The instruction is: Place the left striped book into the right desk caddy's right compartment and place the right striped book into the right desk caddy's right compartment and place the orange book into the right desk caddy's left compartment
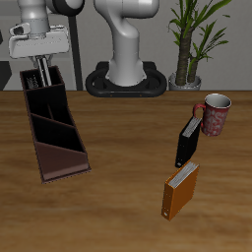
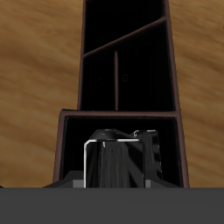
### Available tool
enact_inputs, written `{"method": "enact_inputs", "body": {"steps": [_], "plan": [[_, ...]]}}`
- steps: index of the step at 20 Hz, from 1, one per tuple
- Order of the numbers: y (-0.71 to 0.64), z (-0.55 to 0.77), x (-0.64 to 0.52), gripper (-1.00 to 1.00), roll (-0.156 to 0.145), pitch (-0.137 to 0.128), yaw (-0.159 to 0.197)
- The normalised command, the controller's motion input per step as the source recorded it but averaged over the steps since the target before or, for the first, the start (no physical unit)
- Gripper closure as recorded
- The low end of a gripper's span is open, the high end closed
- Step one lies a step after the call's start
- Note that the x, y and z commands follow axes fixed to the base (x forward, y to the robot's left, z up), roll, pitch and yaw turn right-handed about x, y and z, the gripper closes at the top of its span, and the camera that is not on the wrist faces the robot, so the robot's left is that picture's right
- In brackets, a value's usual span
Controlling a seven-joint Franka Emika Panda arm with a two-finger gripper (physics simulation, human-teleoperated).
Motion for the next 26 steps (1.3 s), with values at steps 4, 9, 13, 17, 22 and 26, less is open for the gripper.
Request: {"method": "enact_inputs", "body": {"steps": [4, 9, 13, 17, 22, 26], "plan": [[0.05, -0.12, 0.06, 1.00, -0.007, 0.051, -0.041], [0.09, -0.20, 0.13, 1.00, 0.008, 0.081, -0.007], [0.04, -0.16, 0.14, -1.00, -0.022, 0.088, -0.033], [-0.02, 0.02, 0.08, -1.00, -0.035, 0.015, -0.045], [0.12, 0.20, 0.09, -1.00, -0.007, -0.032, -0.025], [0.21, 0.27, 0.17, -1.00, -0.007, -0.046, -0.015]]}}
